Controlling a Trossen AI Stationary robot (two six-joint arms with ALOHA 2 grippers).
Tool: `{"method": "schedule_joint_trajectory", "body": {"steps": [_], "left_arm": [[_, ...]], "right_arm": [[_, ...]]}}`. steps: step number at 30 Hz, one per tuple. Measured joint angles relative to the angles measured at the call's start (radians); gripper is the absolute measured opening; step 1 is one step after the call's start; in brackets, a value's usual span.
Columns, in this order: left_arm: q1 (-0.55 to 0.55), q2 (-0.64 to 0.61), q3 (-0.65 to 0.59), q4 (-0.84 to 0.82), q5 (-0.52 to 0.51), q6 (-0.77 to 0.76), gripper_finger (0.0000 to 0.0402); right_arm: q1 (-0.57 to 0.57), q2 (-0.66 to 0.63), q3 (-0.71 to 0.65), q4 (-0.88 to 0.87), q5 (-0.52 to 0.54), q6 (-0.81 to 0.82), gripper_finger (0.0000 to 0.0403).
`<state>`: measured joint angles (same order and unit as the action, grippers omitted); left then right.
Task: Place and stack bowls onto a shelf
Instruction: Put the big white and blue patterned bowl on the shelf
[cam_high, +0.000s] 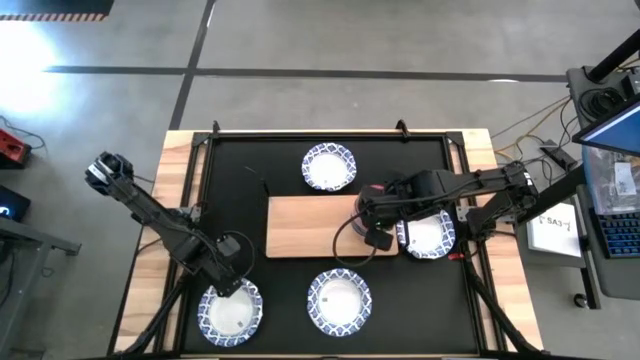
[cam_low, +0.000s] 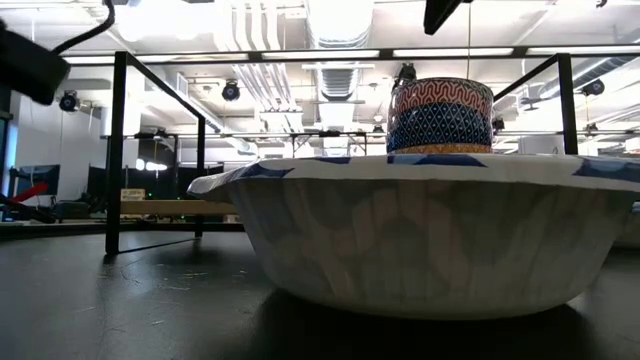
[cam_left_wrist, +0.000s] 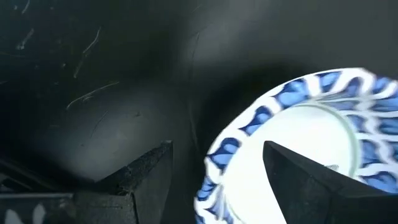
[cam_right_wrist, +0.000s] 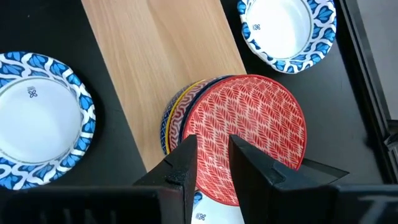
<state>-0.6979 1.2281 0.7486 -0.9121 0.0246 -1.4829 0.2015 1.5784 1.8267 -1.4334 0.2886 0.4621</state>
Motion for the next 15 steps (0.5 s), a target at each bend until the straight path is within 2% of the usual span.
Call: {"method": "schedule_joint_trajectory", "body": {"steps": [15], "left_arm": [[-0.048,0.083,-0.034,0.132,0.021,0.014,0.0231]], "right_arm": [[0.021,0.0,0.0,-0.002,0.0,0.037,0.0084]]}}
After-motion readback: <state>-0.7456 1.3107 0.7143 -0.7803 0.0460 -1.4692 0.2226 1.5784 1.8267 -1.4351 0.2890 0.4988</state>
